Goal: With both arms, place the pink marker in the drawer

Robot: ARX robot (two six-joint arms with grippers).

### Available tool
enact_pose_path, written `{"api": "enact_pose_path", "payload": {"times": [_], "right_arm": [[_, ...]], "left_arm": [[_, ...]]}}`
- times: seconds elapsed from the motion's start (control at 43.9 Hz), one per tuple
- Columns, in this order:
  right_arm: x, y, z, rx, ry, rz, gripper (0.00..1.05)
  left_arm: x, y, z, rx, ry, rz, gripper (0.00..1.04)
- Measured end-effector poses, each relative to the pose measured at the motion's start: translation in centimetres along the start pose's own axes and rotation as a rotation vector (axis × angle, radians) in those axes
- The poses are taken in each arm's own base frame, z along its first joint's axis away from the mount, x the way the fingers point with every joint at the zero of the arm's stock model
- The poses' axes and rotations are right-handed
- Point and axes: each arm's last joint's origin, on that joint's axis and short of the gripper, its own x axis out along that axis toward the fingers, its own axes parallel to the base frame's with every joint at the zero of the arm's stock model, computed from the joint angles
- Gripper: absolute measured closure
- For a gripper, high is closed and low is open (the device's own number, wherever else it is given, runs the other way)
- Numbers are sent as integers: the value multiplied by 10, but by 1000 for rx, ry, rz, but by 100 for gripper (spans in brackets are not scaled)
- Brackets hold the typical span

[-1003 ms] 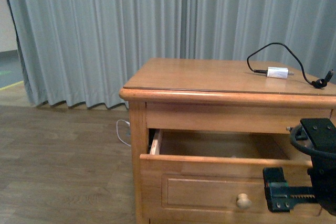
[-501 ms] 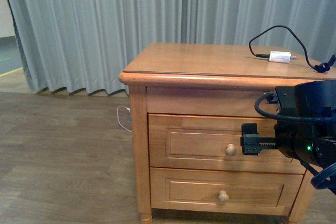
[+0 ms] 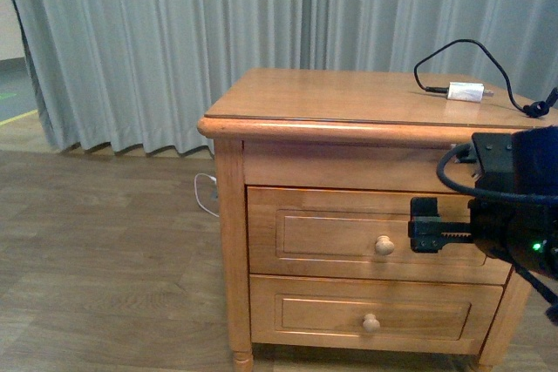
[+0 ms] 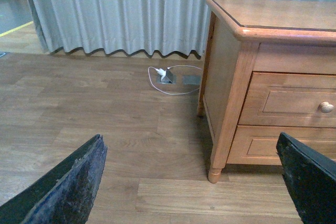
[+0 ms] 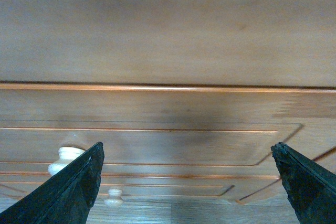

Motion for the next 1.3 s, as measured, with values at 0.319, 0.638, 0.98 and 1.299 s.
{"api": "enact_pose_path", "payload": {"times": [0.319,0.638,0.98,1.299], "right_arm": [[-90,7,51,13,-65,43,8],[-199,28,82,51,-184,85,8],[-238,23,74,94,-329,50,20],[-257,-15,17,1,-386,22,77]], "left_arm": [[0,0,0,0,0,0,6],[0,0,0,0,0,0,6],[0,0,0,0,0,0,6],[0,0,0,0,0,0,6]]}}
